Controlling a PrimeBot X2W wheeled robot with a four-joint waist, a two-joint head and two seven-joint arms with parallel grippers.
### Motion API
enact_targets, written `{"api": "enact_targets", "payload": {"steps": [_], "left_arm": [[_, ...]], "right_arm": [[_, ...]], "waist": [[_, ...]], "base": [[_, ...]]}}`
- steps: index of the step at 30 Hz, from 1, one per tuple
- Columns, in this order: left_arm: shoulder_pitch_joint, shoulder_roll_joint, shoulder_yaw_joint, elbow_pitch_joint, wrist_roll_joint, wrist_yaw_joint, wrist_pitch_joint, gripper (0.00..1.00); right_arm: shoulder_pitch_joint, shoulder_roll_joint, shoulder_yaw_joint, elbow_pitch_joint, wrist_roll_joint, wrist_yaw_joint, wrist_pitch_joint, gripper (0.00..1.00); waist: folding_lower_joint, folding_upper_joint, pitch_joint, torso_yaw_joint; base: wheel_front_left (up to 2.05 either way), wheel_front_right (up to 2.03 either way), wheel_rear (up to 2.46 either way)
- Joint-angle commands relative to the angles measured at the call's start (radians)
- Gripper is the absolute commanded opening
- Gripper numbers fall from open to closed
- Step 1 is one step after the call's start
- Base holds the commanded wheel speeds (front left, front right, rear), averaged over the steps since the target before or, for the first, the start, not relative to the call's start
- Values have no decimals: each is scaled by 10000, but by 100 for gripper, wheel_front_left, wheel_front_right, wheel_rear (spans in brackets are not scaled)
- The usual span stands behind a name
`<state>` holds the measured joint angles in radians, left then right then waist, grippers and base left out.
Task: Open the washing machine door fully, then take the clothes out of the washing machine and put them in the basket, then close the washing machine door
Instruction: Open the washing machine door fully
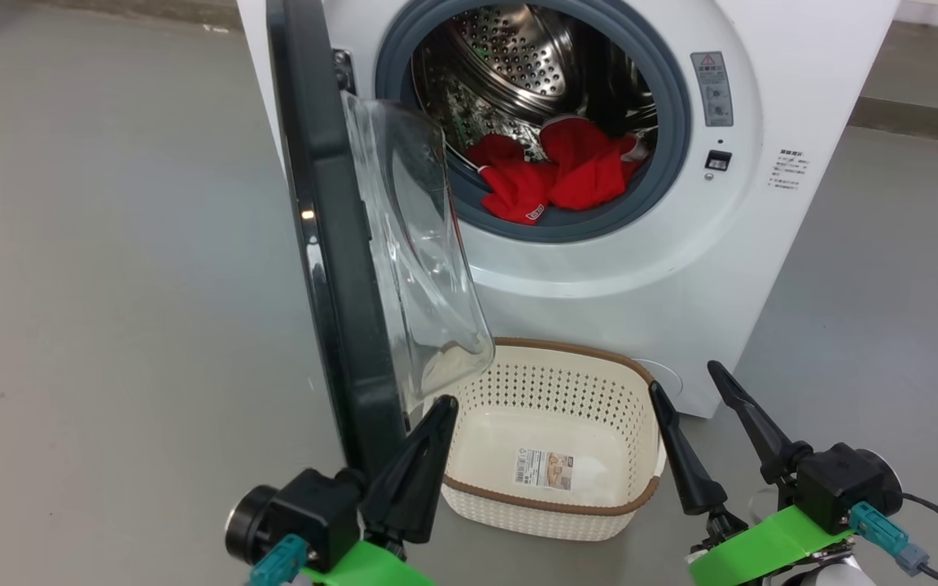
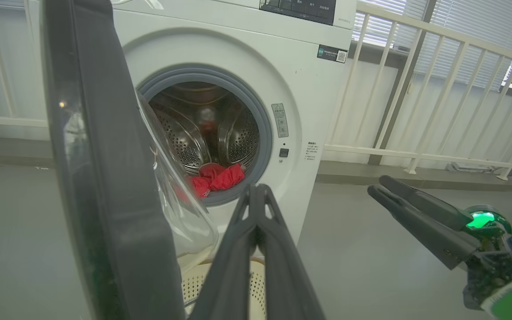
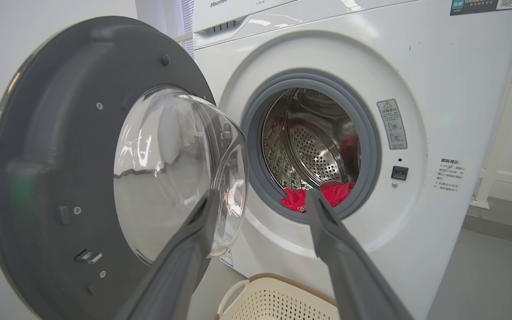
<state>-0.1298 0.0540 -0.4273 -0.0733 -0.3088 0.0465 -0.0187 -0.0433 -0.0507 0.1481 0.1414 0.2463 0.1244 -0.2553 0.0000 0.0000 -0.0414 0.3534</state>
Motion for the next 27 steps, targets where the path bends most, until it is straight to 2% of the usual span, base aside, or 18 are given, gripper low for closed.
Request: {"api": "enact_targets", "payload": {"steps": [1, 8, 14, 27], "left_arm": [[-551, 35, 232, 41, -24, -105, -188, 0], [-1089, 7, 49, 1611, -36, -139, -789, 0], [-1451, -3, 131, 2394, -80, 52, -1228, 0], [-1773, 185, 395, 2841, 7, 415, -1529, 0]], "right_arm": [[-97, 5, 267, -227, 117, 63, -64, 100], [-120, 5, 295, -213, 121, 63, -64, 100], [-134, 5, 284, -187, 122, 63, -65, 100], [-187, 5, 244, -82, 188, 63, -65, 100]], "waist": [[0, 0, 8, -37], [0, 0, 64, -157], [0, 0, 199, -139], [0, 0, 464, 374]], "base": [[0, 0, 0], [0, 0, 0], [0, 0, 0], [0, 0, 0]]}}
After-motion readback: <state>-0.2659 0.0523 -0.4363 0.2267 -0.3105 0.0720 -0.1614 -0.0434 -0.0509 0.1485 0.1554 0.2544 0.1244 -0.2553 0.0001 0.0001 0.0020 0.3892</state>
